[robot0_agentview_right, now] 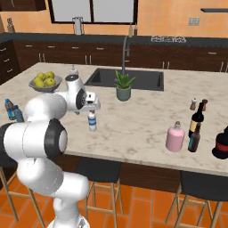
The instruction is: Move the plastic bottles in the middle to the plastics group, and the glass bottles in the middle to the glass group.
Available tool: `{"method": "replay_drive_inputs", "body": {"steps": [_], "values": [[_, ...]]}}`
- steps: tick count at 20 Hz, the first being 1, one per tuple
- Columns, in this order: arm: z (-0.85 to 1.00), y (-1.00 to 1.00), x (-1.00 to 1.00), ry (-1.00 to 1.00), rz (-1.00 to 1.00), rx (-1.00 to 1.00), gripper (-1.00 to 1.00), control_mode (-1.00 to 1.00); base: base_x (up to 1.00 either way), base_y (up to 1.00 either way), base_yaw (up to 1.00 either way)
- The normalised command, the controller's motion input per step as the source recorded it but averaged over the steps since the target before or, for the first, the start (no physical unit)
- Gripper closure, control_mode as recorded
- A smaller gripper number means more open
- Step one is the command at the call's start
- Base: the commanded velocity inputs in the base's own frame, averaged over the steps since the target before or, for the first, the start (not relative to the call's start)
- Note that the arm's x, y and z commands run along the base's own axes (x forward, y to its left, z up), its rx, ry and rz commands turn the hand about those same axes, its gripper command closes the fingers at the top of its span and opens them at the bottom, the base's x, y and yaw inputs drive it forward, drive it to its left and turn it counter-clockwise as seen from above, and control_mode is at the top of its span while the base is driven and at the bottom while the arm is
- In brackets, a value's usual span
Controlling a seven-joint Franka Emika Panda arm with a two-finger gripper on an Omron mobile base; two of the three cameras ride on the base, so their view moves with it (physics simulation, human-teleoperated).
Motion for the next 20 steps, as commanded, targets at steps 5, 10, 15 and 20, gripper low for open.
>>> {"method": "replay_drive_inputs", "body": {"steps": [5, 10, 15, 20], "values": [[-0.07, 0.15, 0.37, 0.00, -0.21, -0.01, -1.00, -1.00, 0.00, 0.00, 0.00], [0.00, -0.22, 0.00, 0.07, 0.00, 0.08, -1.00, -1.00, 0.00, 0.00, 0.00], [-0.16, -0.32, 0.21, 0.11, 0.00, 0.06, -1.00, -1.00, 0.00, 0.00, 0.00], [-0.17, 0.00, 0.43, 0.02, 0.00, 0.00, -1.00, -1.00, 0.00, 0.00, 0.00]]}}
